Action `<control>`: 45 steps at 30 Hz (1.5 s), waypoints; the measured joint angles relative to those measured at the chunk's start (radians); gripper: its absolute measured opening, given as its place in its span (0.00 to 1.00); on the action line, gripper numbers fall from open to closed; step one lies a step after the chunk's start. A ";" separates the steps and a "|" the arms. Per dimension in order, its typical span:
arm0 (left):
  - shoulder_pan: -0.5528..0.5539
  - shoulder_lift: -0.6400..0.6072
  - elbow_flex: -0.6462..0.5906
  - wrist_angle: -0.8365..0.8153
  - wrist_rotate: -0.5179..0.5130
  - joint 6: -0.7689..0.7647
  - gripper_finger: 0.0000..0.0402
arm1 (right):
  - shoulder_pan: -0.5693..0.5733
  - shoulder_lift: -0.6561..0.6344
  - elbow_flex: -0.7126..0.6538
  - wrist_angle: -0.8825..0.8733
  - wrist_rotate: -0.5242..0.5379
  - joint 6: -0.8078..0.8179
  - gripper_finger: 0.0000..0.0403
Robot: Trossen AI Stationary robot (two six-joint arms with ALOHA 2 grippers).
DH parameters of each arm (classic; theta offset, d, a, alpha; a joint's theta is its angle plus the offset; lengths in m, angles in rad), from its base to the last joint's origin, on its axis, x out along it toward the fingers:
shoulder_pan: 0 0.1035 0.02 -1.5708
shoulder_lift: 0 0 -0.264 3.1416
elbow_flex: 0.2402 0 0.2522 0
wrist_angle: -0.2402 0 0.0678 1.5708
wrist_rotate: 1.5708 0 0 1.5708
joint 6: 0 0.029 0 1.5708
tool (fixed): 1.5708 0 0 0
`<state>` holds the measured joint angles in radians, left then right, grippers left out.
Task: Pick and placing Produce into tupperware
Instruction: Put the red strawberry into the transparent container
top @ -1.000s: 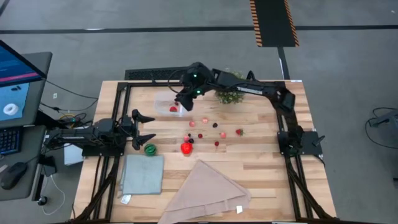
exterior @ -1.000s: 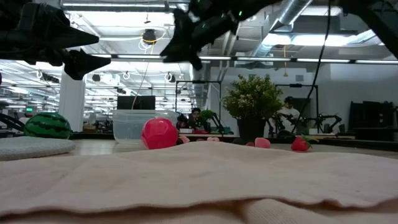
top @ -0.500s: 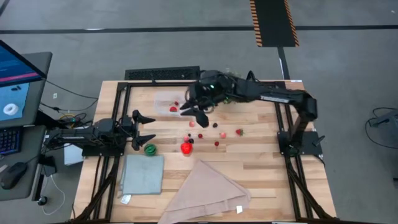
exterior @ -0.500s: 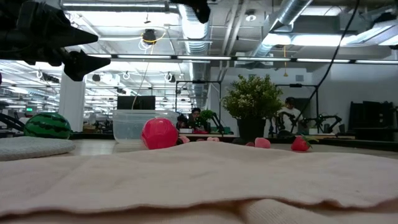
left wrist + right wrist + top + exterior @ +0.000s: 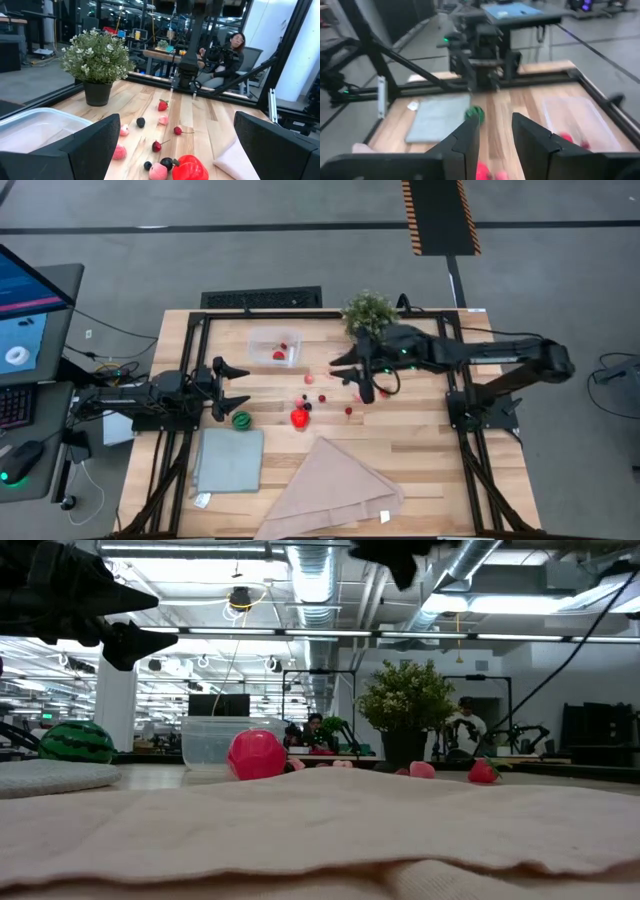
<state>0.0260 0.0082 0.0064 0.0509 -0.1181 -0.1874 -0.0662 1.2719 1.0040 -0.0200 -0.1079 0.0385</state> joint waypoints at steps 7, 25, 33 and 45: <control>0.000 0.000 0.000 0.000 -0.001 0.007 0.95 | 0.047 -0.138 -0.211 -0.002 0.165 0.073 0.34; 0.000 0.000 0.000 0.003 -0.018 0.009 0.95 | 0.129 -0.101 -0.441 -0.095 0.185 0.247 0.32; 0.000 0.000 0.000 0.003 -0.018 0.009 0.95 | 0.152 -0.096 -0.440 -0.266 0.250 0.368 0.29; 0.000 0.000 0.000 0.005 -0.030 0.012 0.95 | 0.096 -0.096 -0.440 -0.538 0.240 0.443 0.29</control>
<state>0.0258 0.0083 0.0064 0.0564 -0.1483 -0.1750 0.0299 1.1759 0.5636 -0.5579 0.1317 0.4816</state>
